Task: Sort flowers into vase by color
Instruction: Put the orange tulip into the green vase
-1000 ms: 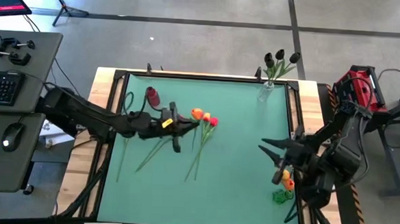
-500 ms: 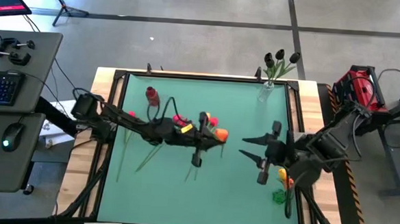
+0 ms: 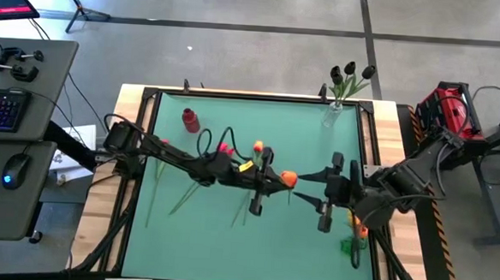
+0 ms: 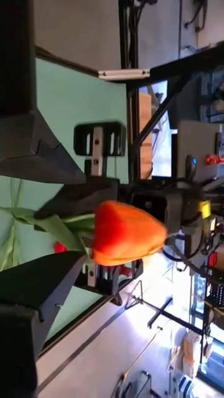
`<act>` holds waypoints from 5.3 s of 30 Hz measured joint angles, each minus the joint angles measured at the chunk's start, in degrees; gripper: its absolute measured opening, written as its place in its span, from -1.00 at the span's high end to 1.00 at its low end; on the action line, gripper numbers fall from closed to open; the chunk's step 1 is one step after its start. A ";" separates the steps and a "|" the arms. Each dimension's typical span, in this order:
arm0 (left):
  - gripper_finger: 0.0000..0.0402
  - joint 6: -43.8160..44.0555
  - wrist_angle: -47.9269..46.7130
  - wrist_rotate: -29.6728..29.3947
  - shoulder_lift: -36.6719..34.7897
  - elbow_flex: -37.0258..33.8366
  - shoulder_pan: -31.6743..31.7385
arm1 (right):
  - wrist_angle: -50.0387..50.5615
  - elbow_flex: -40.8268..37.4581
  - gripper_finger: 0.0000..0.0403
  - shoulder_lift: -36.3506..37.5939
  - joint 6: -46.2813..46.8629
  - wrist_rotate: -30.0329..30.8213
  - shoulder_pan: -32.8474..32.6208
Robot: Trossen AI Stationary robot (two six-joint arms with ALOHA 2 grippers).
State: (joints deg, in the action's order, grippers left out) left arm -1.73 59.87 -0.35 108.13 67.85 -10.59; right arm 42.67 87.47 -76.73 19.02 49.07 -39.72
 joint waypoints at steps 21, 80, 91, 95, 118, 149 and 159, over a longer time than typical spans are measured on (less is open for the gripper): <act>1.00 -0.94 -3.14 1.32 0.99 1.71 -0.02 | -1.58 -1.37 0.43 -0.11 -0.95 -6.24 2.64; 0.98 -0.44 -8.75 1.38 0.79 1.66 0.15 | -6.69 -1.28 0.10 4.40 -5.05 -14.16 5.04; 0.98 -0.94 -8.72 1.19 0.79 1.66 0.17 | -1.32 -1.28 -0.19 4.35 -1.04 -25.26 12.09; 0.98 -1.12 -8.67 1.17 0.79 1.66 0.20 | -1.30 -1.28 -0.08 4.35 -1.03 -26.60 12.77; 0.98 -1.49 -3.01 0.52 0.47 1.66 0.55 | -1.37 -1.28 0.97 5.91 -2.93 -10.40 2.78; 0.98 1.50 5.07 1.19 0.51 1.69 -0.22 | -12.79 -10.01 0.06 6.93 -1.37 3.85 -4.55; 0.98 1.50 4.81 1.08 0.51 1.69 -0.20 | -24.25 -16.44 0.09 6.97 -6.78 -0.38 1.45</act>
State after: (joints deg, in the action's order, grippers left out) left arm -0.23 64.69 0.73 108.64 69.54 -10.79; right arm 18.42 71.03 -69.76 12.24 48.69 -38.27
